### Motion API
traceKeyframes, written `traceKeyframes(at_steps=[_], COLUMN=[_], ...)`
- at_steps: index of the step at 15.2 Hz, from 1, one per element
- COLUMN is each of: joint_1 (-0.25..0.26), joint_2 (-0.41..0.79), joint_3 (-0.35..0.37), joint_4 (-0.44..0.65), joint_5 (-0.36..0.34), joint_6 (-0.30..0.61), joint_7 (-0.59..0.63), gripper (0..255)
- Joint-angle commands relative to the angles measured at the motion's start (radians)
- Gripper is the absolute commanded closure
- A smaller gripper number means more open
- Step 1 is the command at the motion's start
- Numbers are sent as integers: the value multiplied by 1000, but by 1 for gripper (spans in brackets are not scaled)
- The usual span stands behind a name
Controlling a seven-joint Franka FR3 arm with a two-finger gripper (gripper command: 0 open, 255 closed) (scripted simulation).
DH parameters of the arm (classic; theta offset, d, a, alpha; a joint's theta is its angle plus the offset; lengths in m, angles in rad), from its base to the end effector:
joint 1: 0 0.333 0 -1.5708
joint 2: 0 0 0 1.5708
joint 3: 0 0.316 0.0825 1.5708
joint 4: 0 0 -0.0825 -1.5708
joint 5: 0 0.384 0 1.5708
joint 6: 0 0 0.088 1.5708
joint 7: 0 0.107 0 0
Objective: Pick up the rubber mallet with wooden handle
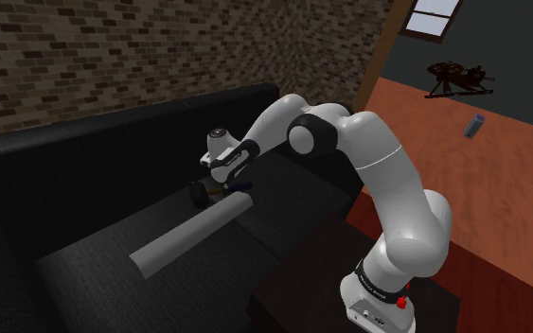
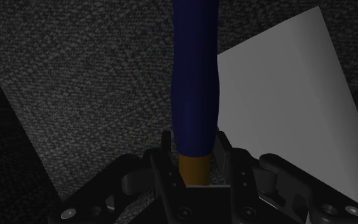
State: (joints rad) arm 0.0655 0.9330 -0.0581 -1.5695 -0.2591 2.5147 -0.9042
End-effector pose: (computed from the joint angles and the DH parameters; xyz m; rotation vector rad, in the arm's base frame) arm 0.6875 0.0121 0.0905 2.4840 1.6010 -0.1143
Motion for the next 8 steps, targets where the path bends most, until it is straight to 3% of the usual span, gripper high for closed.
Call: traceKeyframes(at_steps=[1, 8], joint_1=[0, -1], joint_2=[0, -47], joint_3=[0, 3], joint_4=[0, -25], joint_5=[0, 2], joint_6=[0, -22], joint_7=[0, -6], gripper=[255, 255])
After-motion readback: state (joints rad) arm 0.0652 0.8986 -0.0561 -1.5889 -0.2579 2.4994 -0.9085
